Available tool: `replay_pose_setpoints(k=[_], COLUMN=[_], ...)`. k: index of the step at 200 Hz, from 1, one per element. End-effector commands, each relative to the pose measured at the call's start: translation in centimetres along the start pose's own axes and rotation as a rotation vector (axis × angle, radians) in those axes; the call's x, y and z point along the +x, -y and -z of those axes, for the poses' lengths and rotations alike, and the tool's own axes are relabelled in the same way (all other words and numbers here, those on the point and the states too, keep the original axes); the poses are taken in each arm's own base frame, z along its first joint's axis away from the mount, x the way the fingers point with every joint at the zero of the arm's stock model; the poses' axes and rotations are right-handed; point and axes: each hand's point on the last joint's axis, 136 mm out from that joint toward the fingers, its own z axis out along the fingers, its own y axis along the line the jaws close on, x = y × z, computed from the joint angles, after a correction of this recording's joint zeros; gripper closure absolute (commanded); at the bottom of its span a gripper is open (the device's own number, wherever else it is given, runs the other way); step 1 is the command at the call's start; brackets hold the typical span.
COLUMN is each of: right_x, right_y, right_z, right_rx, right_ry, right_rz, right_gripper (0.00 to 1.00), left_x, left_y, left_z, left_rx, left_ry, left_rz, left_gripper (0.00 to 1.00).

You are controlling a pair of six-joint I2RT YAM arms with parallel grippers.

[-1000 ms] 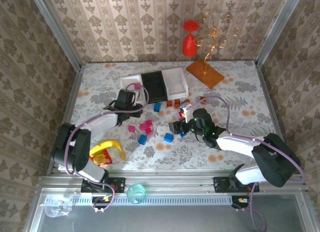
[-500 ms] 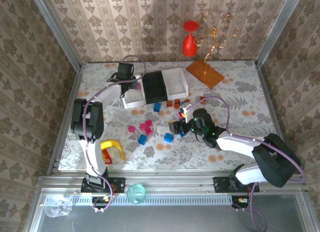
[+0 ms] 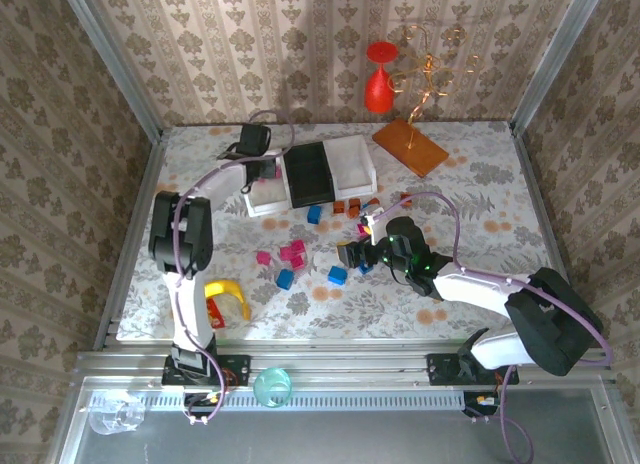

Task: Sort the legos into containers by color
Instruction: Place the lego in the container, then pick up the lego from the middle-left of the table.

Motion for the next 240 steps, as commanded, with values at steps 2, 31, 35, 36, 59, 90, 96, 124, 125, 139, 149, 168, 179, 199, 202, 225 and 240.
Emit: replay_pose_setpoints(k=[2,31,35,36,59,90,96,124,125,139,149,168,179,199,202,225,240], right_x=[-0.8,-0.8,-0.8,-0.8,-1.0,-0.8,-0.8,-0.3,-0.3,-0.3,-0.3,-0.4,0.5,0.5,0.5,0.6,0.6], right_y=[-0.6,-1.6,-1.8,-1.8,-2.4,-3.7,-4.0,-5.7,-5.8,-6.6,-6.9,-6.9,-6.6,-6.5,-6.5,-6.5,-6.4], right_z=[0.3,0.3,0.3,0.3,0.2,-0.2,-0.2,-0.3,-0.3,-0.2,-0.2,-0.2,-0.8,-0.8,-0.8,-1.0,-1.0], right_rx=[-0.014,-0.053,-0.058,-0.058,-0.075,-0.116,-0.128,-0.196,-0.203,-0.240,-0.250,-0.241,-0.229,-0.223,-0.224,-0.218,-0.215], right_ry=[0.024,0.025,0.026,0.025,0.030,0.014,0.011,-0.007,-0.007,-0.005,-0.003,-0.005,-0.032,-0.033,-0.032,-0.040,-0.042], right_rz=[0.018,0.033,0.035,0.036,0.037,0.058,0.069,0.113,0.116,0.127,0.134,0.140,0.138,0.134,0.134,0.131,0.129], right_gripper=[0.07,0.08,0.08,0.08,0.08,0.08,0.08,0.08,0.08,0.08,0.08,0.08,0.08,0.08,0.08,0.08,0.08], left_x=[-0.3,6.2,7.4,7.7,12.8,18.2,19.1,21.2,21.2,21.8,22.0,22.2,22.2,22.1,22.0,21.5,21.3], left_y=[0.2,1.3,1.4,1.5,2.1,3.0,2.8,2.7,2.8,3.1,3.3,3.5,3.4,3.2,3.2,3.6,3.7], left_z=[5.7,10.2,10.7,10.8,13.4,14.6,14.4,13.2,13.1,12.4,11.9,10.9,10.3,9.4,9.3,8.6,8.3], left_rx=[0.098,0.244,0.256,0.259,0.297,0.310,0.302,0.285,0.287,0.290,0.287,0.279,0.266,0.240,0.238,0.245,0.246], left_ry=[0.084,0.051,0.035,0.032,-0.046,-0.160,-0.186,-0.266,-0.269,-0.313,-0.331,-0.342,-0.345,-0.340,-0.339,-0.310,-0.297], left_rz=[0.078,0.126,0.124,0.123,0.118,0.058,0.054,0.035,0.033,0.026,0.017,0.009,0.003,-0.003,-0.003,0.011,0.021], left_gripper=[0.40,0.36,0.35,0.34,0.28,0.21,0.21,0.20,0.20,0.21,0.23,0.30,0.36,0.45,0.47,0.56,0.61])
